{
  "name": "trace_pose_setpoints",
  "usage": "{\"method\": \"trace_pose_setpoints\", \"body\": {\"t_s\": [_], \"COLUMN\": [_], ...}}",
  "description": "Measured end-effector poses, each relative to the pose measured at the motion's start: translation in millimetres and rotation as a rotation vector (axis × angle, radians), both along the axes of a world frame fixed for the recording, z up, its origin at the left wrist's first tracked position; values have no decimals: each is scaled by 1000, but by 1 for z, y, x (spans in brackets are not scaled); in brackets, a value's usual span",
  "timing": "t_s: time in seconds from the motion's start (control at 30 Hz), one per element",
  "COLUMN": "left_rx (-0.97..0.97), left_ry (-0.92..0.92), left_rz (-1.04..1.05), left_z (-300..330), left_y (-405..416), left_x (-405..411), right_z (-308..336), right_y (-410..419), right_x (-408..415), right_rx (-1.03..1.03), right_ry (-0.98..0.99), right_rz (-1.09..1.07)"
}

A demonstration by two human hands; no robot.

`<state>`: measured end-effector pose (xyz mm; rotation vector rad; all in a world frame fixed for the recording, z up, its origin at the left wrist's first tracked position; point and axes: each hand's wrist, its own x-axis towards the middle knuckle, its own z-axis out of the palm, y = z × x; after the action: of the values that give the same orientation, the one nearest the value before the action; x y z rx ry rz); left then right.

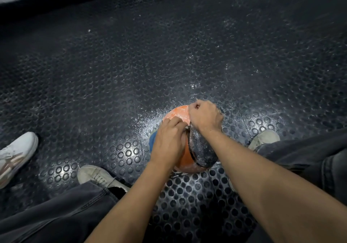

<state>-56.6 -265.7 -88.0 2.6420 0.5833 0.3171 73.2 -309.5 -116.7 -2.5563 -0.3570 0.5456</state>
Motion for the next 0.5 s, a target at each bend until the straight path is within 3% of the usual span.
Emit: {"method": "trace_pose_setpoints", "body": {"t_s": [0.2,0.37,0.5], "left_rx": [-30,-26,-33], "left_ry": [-14,-15,-17], "left_rz": [-57,15,-16], "left_z": [-5,-2,-5], "left_y": [-22,-6,-19], "left_x": [-41,-3,-27], "right_z": [-7,-7,-8], "right_y": [-3,-2,-6], "right_x": [3,0,1], "right_rx": [27,-7,-25], "right_ry": [-4,-16,-8], "right_rz": [-12,-17,-50]}}
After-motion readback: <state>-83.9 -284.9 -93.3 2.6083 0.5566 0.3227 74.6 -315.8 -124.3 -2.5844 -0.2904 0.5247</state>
